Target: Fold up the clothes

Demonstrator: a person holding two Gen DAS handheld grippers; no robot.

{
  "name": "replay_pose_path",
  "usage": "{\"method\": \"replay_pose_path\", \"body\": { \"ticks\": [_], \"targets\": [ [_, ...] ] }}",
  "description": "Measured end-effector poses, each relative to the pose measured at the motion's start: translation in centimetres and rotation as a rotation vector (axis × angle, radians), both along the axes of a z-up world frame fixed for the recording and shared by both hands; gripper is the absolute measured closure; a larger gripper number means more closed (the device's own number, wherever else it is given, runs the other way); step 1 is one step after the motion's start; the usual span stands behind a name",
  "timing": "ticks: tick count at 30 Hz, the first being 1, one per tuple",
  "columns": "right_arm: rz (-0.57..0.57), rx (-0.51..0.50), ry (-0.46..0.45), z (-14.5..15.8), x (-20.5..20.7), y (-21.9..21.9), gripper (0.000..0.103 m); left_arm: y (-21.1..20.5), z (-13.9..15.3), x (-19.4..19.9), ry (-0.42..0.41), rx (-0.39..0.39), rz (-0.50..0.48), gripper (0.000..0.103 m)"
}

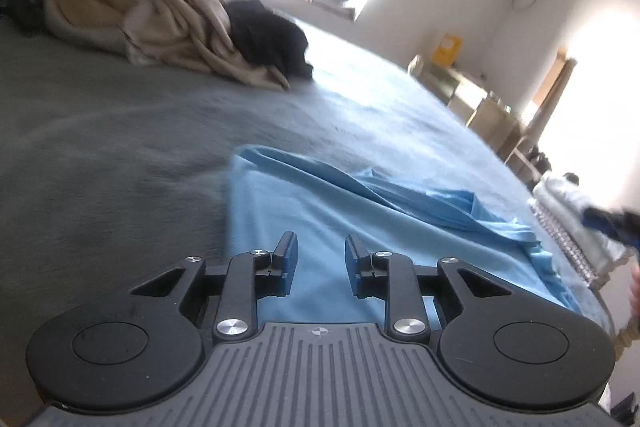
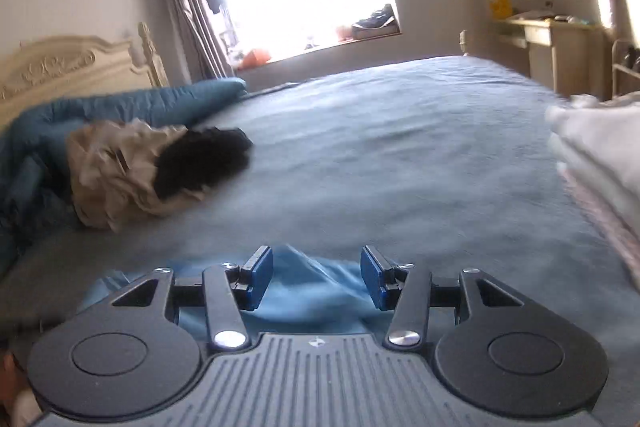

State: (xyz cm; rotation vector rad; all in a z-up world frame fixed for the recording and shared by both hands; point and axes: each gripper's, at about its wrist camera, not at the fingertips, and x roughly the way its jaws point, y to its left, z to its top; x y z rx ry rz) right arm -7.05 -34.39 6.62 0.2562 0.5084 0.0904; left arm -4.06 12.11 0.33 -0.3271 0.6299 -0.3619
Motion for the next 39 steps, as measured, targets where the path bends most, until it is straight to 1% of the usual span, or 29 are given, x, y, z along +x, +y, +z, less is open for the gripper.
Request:
{"method": "replay_pose_path", "body": {
  "ticks": [2,4,7,9,11,15,18,21,24,25,27,28,30,33,39],
  "targets": [
    [0.001,-0.023,0.004,-1.3,-1.2,-0.8,0.052,-1.7,-0.2,1.4,0.015,0.033,-0.003,0.077],
    [0.002,-0.068,0.009,-2.4,-1.4,-0.9,0.052,-3.1,-0.5,2.5,0.015,0.080,-0.002,0.077],
    [0.017,-0.205,0.012,-3.9,-0.7,0.1,0.052,-4.2,-1.2,3.7,0.022,0.129,0.018,0.077],
    [0.039,-0.295,0.016,-4.7,0.0,1.1,0.052,-4.4,-1.6,3.9,0.026,0.132,0.037,0.077],
    [0.076,-0.369,0.017,-5.4,0.8,2.0,0.052,-4.2,-1.9,4.0,0.027,0.116,0.050,0.077],
    [0.165,-0.488,-0.002,-6.3,2.4,3.5,0.052,-4.1,-2.2,4.0,0.018,0.107,0.063,0.077],
    [0.238,-0.572,-0.008,-6.5,3.4,4.9,0.052,-4.3,-2.3,3.9,0.006,0.123,0.065,0.077],
    [0.329,-0.665,0.005,-7.1,4.6,6.7,0.054,-4.6,-2.3,4.1,-0.004,0.143,0.059,0.077],
    [0.387,-0.807,0.021,-8.1,5.6,8.2,0.059,-4.5,-2.2,4.2,-0.007,0.149,0.051,0.077],
    [0.394,-0.841,0.029,-8.3,6.1,8.5,0.063,-4.5,-2.2,4.2,-0.007,0.150,0.049,0.077],
    [0.400,-0.876,0.033,-8.4,6.8,8.8,0.065,-4.6,-2.0,4.3,-0.011,0.157,0.047,0.077],
    [0.400,-0.881,0.034,-8.3,7.2,8.9,0.070,-4.6,-1.8,4.4,-0.014,0.163,0.045,0.077],
    [0.395,-0.851,0.034,-7.7,7.8,8.7,0.076,-4.9,-1.4,4.7,-0.022,0.176,0.036,0.076],
    [0.377,-0.760,0.034,-6.9,9.0,7.6,0.076,-5.4,-1.0,5.6,-0.038,0.210,0.017,0.076],
    [0.319,-0.592,0.063,-6.4,11.2,4.9,0.076,-6.5,-0.9,7.4,-0.069,0.290,-0.007,0.076]
  ]
}}
